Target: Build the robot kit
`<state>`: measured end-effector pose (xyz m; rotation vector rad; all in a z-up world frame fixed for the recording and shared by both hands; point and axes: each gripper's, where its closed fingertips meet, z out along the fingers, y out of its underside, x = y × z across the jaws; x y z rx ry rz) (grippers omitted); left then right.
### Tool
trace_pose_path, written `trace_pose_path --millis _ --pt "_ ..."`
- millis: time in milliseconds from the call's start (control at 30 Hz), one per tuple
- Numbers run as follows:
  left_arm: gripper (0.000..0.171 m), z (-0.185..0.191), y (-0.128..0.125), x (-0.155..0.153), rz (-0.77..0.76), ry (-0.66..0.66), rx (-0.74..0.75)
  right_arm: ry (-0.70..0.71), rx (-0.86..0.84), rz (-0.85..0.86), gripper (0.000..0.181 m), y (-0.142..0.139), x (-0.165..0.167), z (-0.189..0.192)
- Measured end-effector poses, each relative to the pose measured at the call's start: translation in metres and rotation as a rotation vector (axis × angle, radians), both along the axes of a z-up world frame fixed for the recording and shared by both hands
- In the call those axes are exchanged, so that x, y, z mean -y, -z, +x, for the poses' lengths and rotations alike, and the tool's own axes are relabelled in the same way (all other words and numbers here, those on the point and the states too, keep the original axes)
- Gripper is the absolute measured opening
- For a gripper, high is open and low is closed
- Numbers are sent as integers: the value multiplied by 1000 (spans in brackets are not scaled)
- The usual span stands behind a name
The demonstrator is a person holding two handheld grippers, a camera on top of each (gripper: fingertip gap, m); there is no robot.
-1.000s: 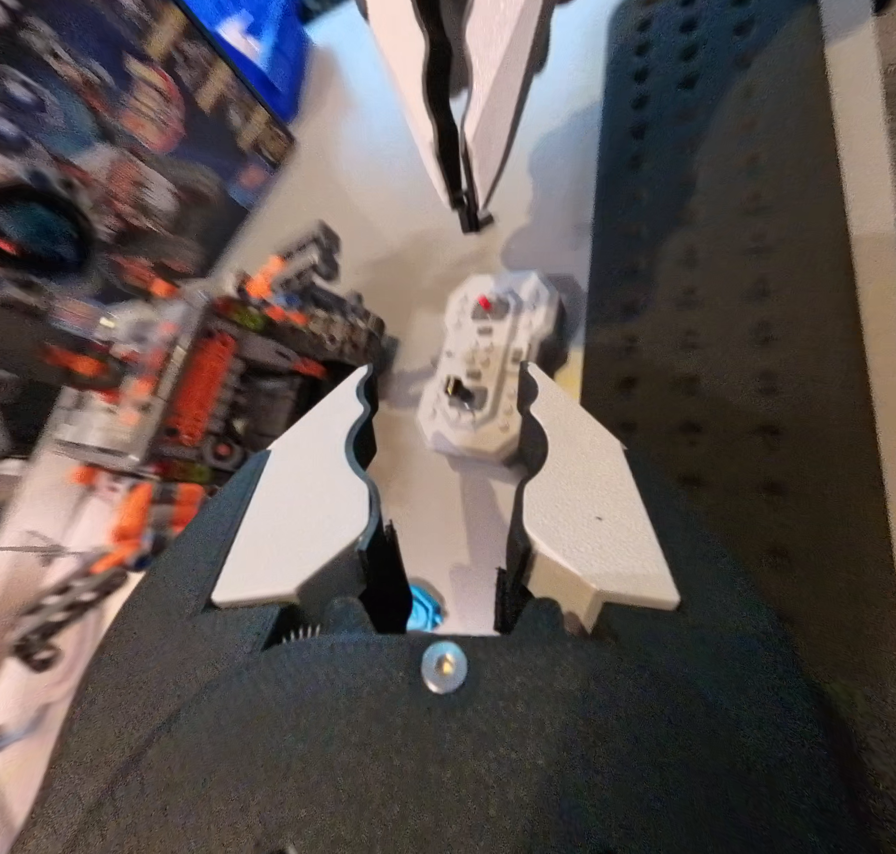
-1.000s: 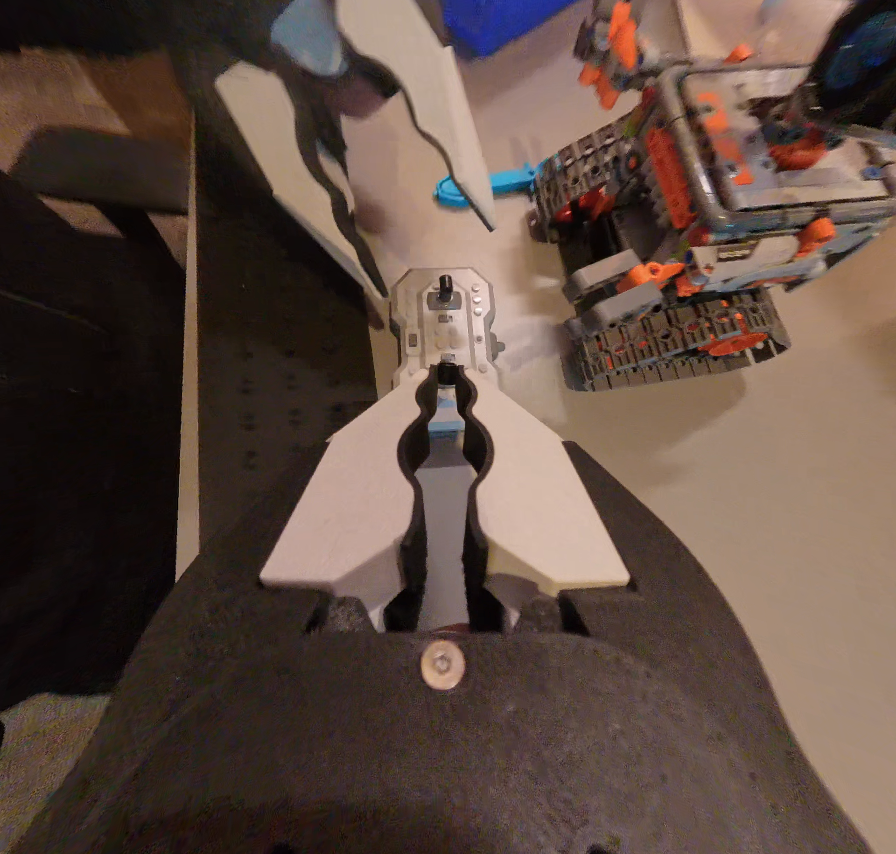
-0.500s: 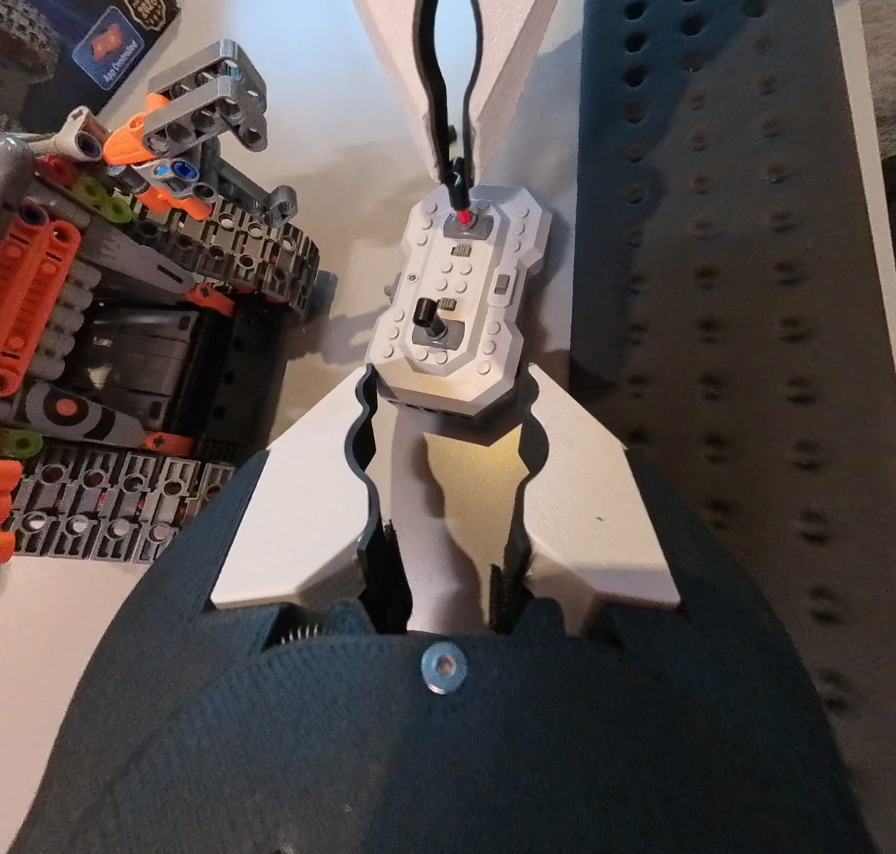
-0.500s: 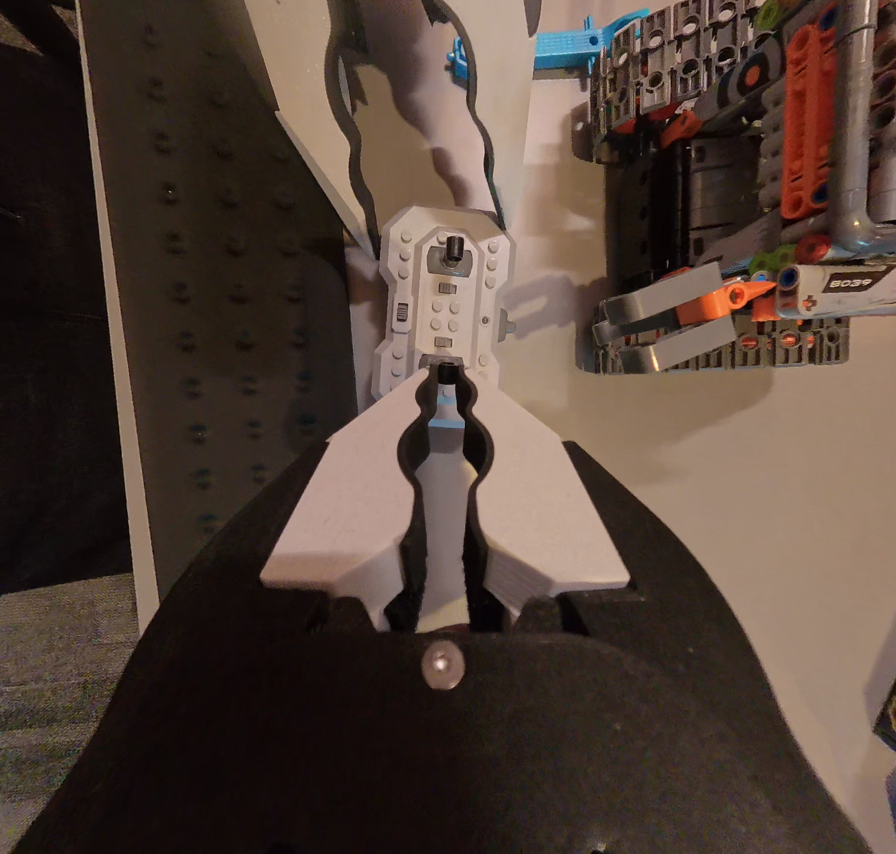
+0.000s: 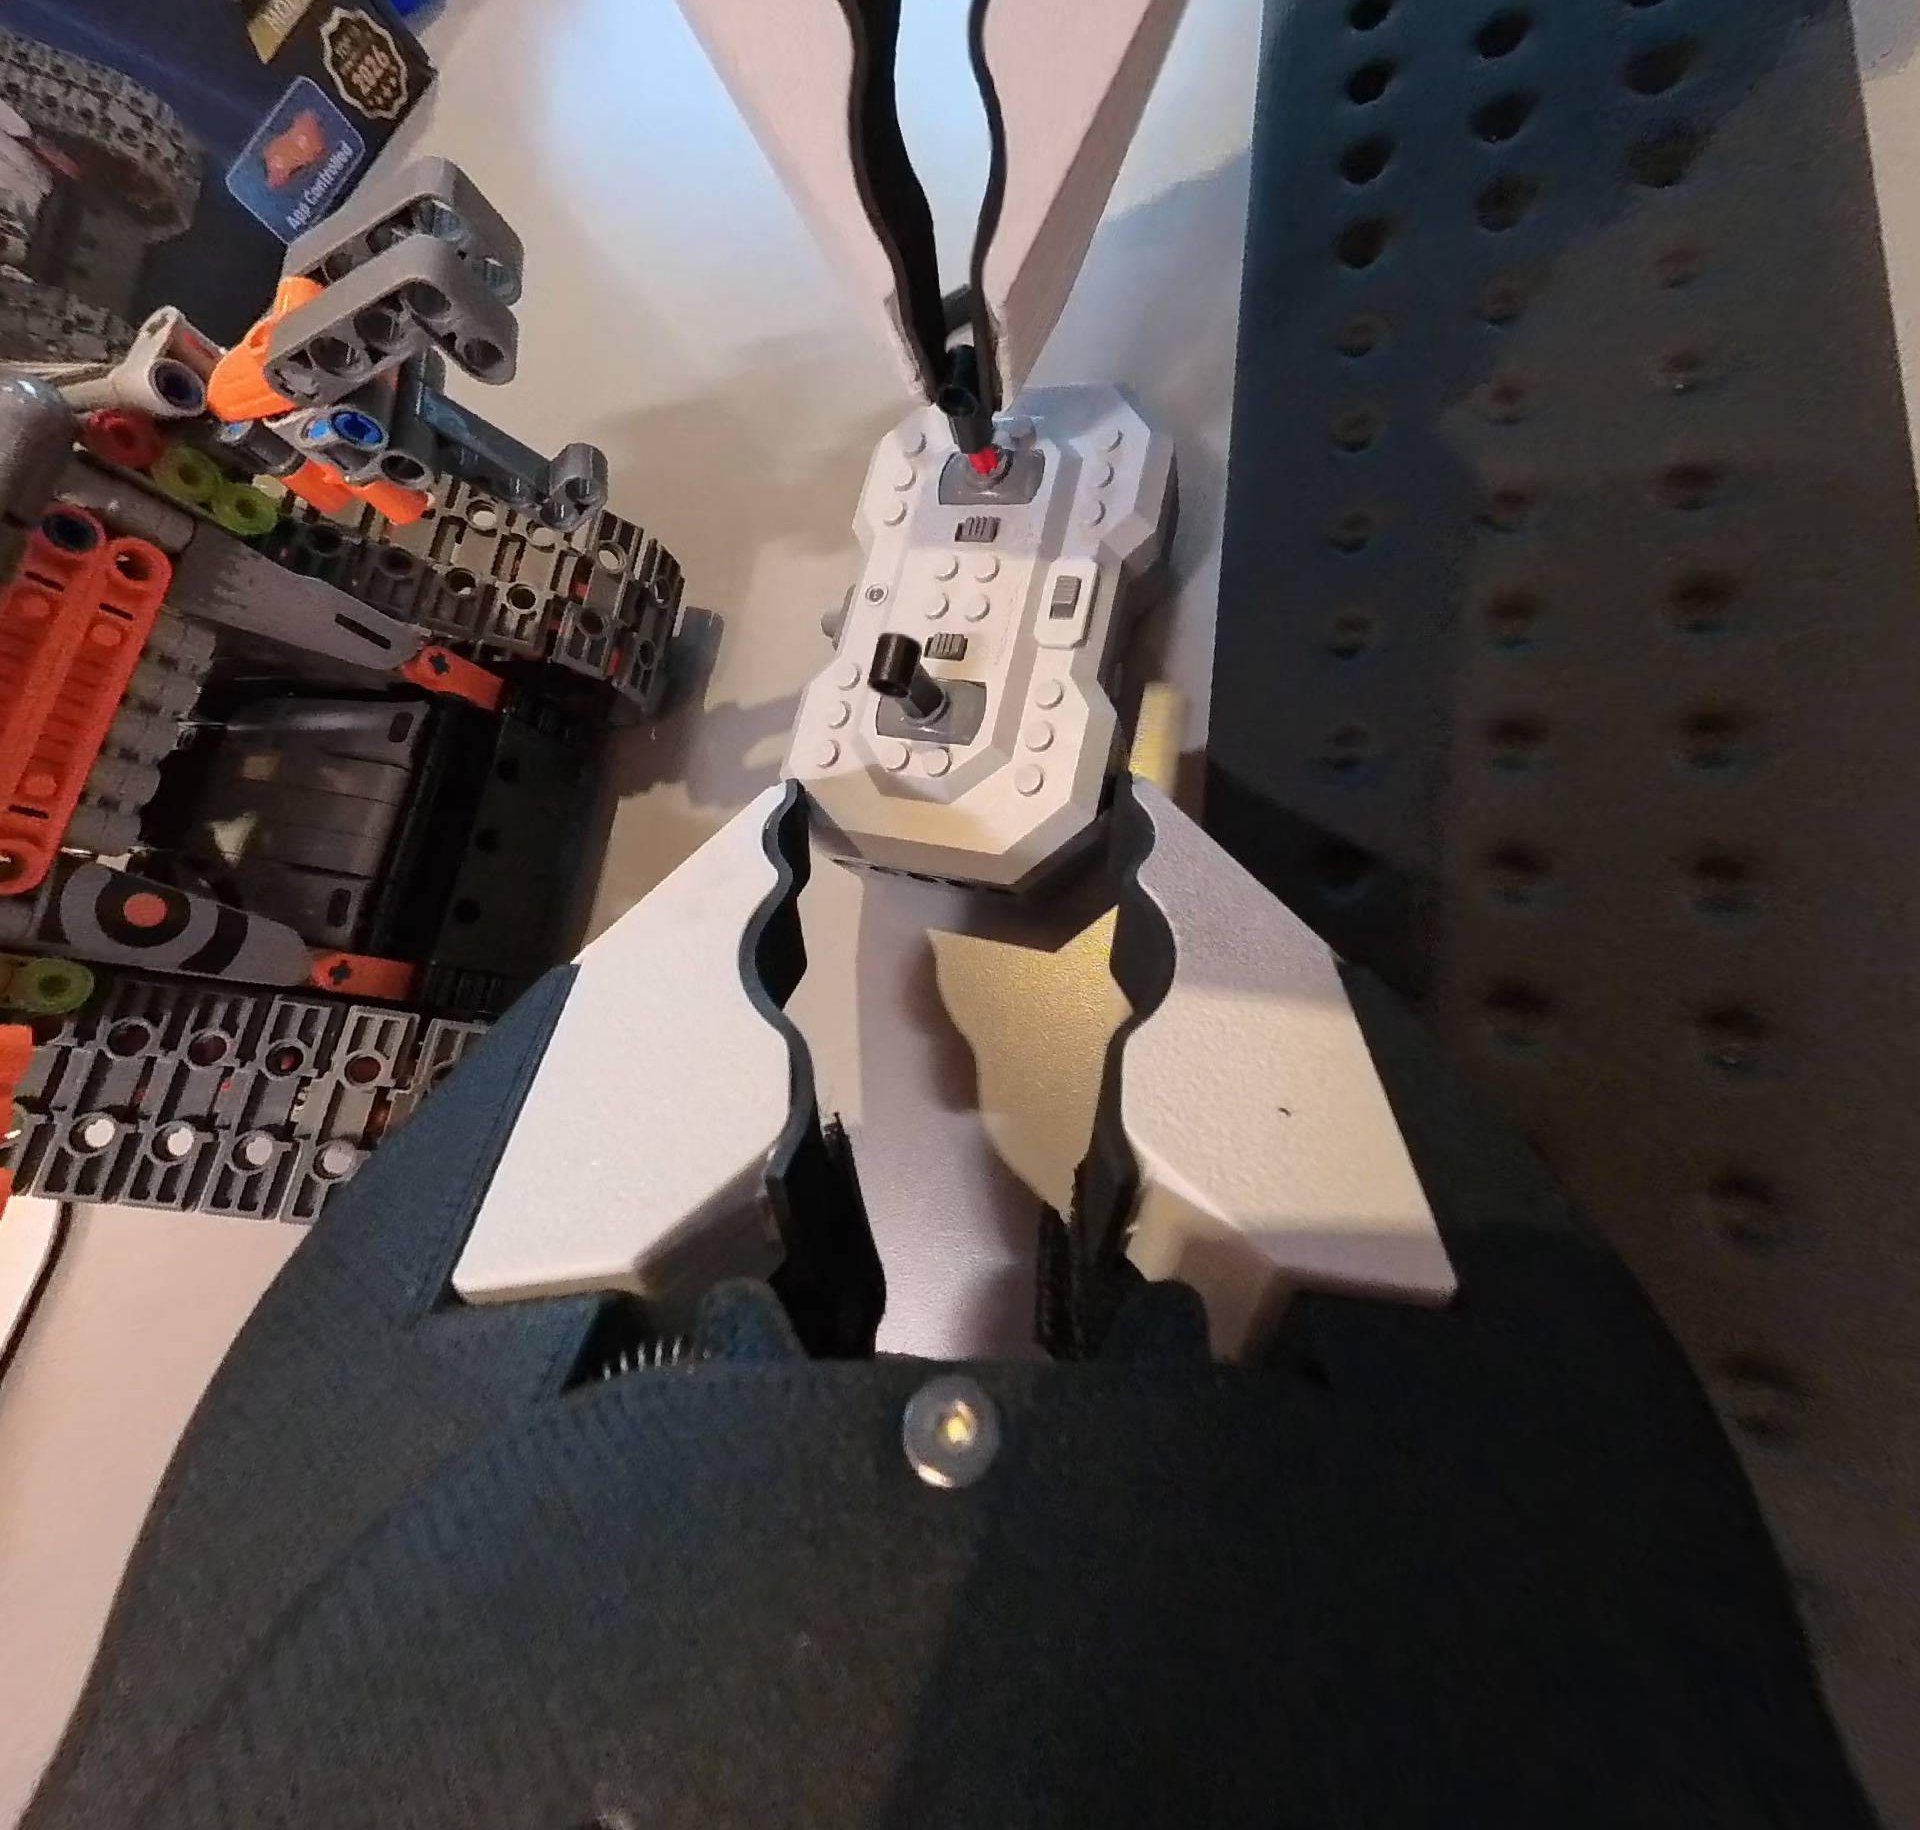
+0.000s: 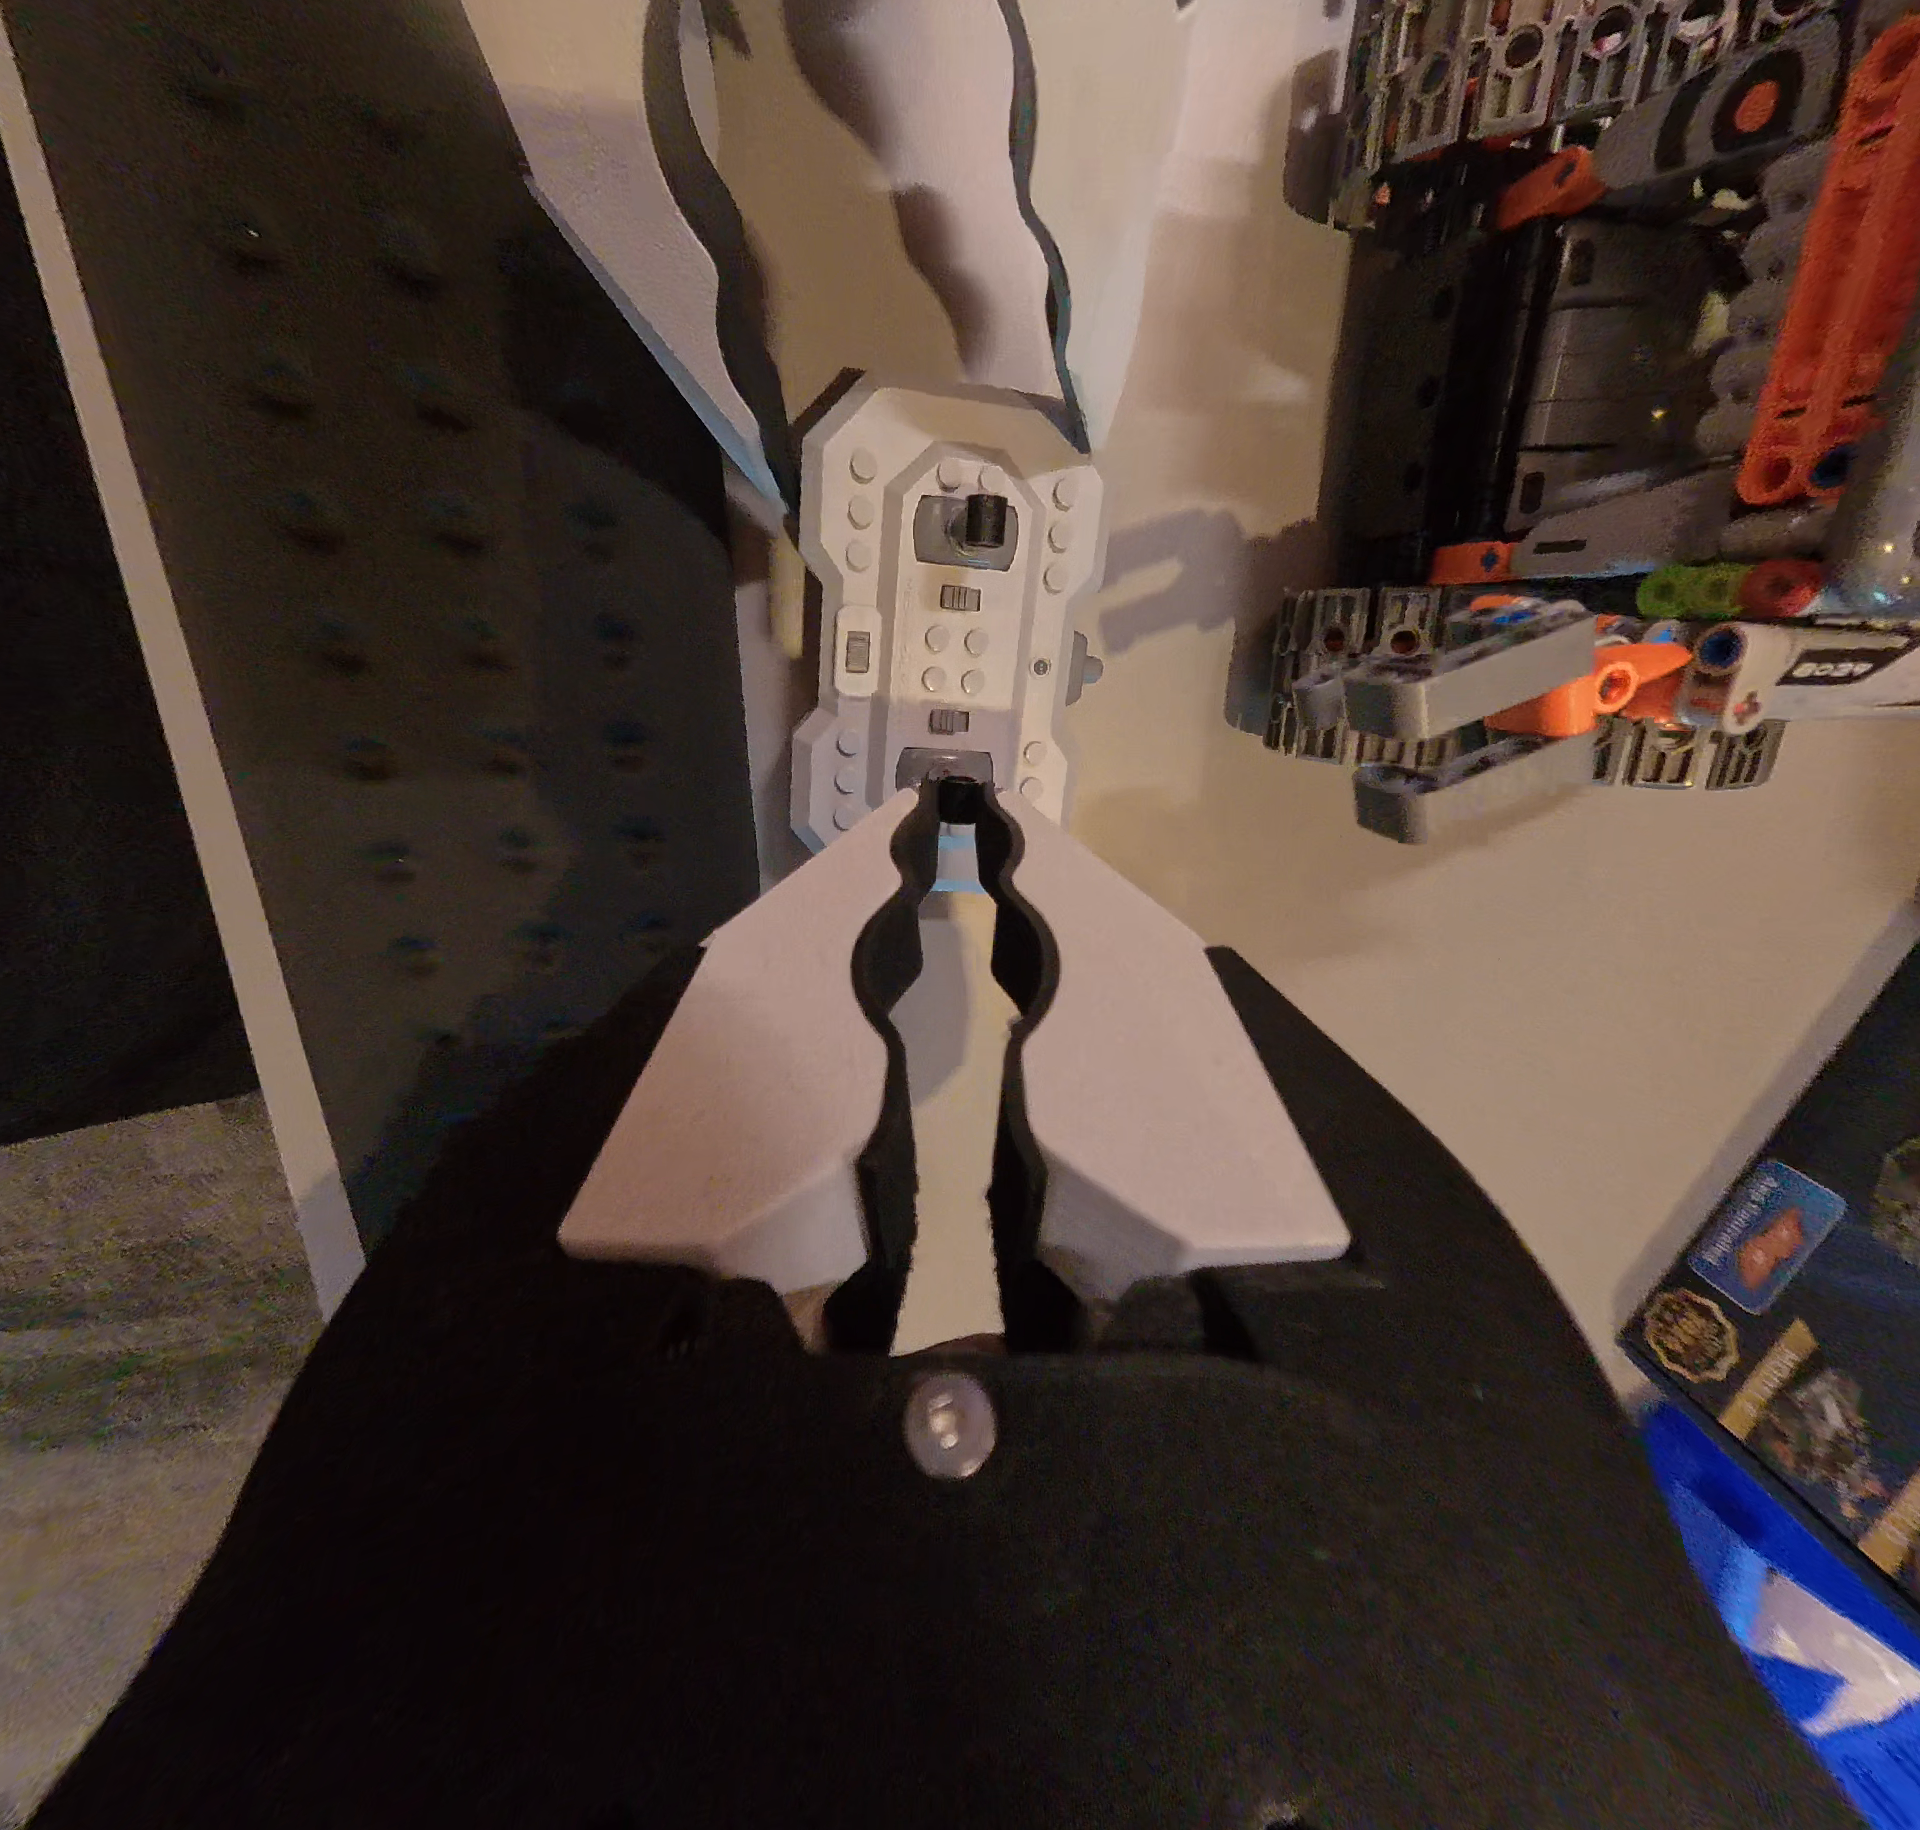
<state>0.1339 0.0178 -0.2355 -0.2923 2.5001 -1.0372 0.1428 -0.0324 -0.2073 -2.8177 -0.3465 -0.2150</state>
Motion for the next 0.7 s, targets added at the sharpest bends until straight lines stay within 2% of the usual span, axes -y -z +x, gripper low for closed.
trace_pose_path --millis 267,700 --pt "57 0 0 0 3 -9 15 30 124 -55 4 1 0 -1" --pt "57 0 1 1 15 -11 28 46 -4 -81 4 4 0 -1"
